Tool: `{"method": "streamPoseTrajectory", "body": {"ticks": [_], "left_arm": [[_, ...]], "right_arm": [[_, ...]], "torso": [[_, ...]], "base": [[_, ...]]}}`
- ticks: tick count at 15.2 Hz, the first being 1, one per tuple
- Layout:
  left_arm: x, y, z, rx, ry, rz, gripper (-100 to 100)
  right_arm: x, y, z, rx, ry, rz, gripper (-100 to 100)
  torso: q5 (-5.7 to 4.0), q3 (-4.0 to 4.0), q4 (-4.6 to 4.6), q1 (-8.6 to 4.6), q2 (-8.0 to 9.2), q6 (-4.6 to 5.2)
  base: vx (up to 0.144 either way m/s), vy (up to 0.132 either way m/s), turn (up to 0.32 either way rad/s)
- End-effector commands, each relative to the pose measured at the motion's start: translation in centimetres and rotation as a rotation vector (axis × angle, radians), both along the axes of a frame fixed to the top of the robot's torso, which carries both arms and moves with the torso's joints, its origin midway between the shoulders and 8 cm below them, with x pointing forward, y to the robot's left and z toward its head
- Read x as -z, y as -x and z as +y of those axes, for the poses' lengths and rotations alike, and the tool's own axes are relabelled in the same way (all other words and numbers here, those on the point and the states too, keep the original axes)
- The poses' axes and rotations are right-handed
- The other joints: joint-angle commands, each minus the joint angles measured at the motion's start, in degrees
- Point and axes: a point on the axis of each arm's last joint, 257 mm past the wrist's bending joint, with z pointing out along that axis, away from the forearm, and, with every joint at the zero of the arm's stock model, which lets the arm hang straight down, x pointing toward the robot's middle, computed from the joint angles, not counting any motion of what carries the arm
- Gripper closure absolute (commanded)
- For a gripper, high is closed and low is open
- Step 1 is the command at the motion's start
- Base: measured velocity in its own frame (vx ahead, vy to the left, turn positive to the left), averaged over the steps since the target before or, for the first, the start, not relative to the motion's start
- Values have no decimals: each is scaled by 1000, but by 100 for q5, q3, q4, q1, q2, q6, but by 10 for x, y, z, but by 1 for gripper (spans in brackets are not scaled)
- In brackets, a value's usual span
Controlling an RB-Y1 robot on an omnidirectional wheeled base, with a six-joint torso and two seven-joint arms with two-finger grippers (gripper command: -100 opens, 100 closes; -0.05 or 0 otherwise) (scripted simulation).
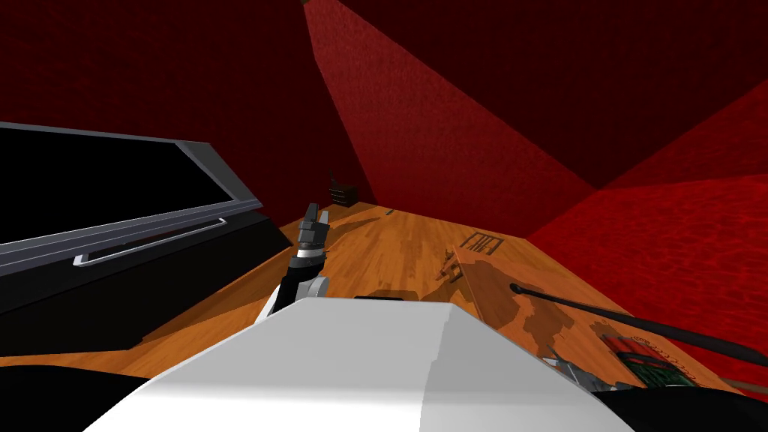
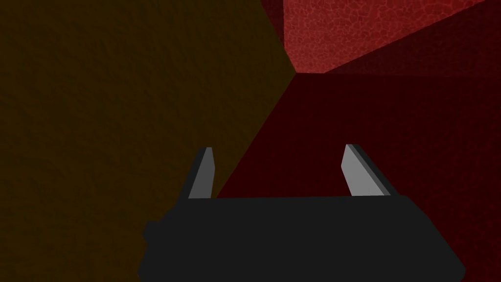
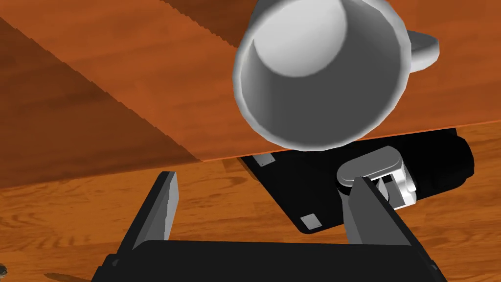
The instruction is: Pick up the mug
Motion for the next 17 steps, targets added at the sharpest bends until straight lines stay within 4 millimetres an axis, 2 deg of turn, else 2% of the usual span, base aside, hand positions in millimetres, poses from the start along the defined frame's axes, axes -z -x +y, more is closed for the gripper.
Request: {"method": "streamPoseTrajectory", "body": {"ticks": [1, 4, 8, 10, 13, 15, 16, 17], "left_arm": [[0, 0, 0, 0, 0, 0, 0], [0, 0, 0, 0, 0, 0, 0], [0, 0, 0, 0, 0, 0, 0], [0, 0, 0, 0, 0, 0, 0], [0, 0, 0, 0, 0, 0, 0], [0, 0, 0, 0, 0, 0, 0], [0, 0, 0, 0, 0, 0, 0], [0, 0, 0, 0, 0, 0, 0]], "right_arm": [[-3, 22, -13, -30, 33, 55, -100], [11, 44, -8, -71, 35, 109, -100], [17, 48, -4, -82, 28, 120, -100], [32, 54, 11, -106, 6, 133, -100], [31, 54, 10, -102, 10, 131, -100], [37, 67, 17, -34, 1, 135, -100], [37, 65, 17, -28, 0, 129, -100], [40, 72, 20, 8, -4, 131, -100]], "torso": [[0, 0, 0, 0, 0, 0], [-7, -3, -1, -25, -5, -1], [-8, 4, 2, -24, 8, 1], [-5, 7, 3, -7, 13, 0], [-3, 8, 3, -3, 14, 2], [1, 12, 5, 7, 23, -6], [1, 24, 9, 9, 44, -9], [1, 34, 13, 8, 60, -6]], "base": [[42, -57, 121], [40, -109, 108], [5, -81, 35], [-6, -45, 44], [-4, -32, 9], [-100, -15, 351], [-170, -18, 395], [-186, -32, 441]]}}
